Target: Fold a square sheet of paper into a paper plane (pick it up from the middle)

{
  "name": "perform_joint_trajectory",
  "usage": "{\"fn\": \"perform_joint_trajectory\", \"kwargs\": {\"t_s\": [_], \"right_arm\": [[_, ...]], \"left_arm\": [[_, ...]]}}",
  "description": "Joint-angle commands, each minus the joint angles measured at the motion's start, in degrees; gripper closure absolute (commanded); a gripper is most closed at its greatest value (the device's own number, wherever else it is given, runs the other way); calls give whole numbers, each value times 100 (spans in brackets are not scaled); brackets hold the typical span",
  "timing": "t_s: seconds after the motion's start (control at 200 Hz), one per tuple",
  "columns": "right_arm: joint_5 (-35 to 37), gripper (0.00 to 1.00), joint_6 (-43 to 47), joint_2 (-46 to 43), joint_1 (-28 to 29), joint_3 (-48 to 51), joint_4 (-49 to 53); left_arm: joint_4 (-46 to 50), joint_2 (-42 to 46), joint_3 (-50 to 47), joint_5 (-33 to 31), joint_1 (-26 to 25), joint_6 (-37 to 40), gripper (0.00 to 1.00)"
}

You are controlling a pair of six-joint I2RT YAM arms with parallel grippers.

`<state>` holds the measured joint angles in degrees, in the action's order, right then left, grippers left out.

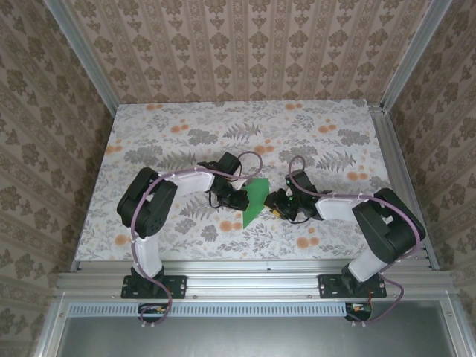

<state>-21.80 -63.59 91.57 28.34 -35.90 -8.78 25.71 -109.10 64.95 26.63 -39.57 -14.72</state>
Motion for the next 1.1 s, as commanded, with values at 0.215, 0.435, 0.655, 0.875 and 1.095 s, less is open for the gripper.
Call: {"fn": "perform_joint_trajectory", "kwargs": {"t_s": [0.215,0.435,0.655,0.875,1.095], "right_arm": [[-307,65,120,408,-30,-393,-116],[-382,72,130,346,-29,-410,-123],[-428,78,123,322,-30,-418,-141],[-490,90,106,342,9,-510,-163],[-537,94,109,402,45,-582,-173]], "left_arm": [[289,-182,-281,-413,-85,57,85],[276,-182,-307,-396,-74,70,85],[248,-147,-321,-354,-58,57,85],[204,-70,-361,-268,-37,31,85],[120,-41,-410,-161,2,-4,85]]}}
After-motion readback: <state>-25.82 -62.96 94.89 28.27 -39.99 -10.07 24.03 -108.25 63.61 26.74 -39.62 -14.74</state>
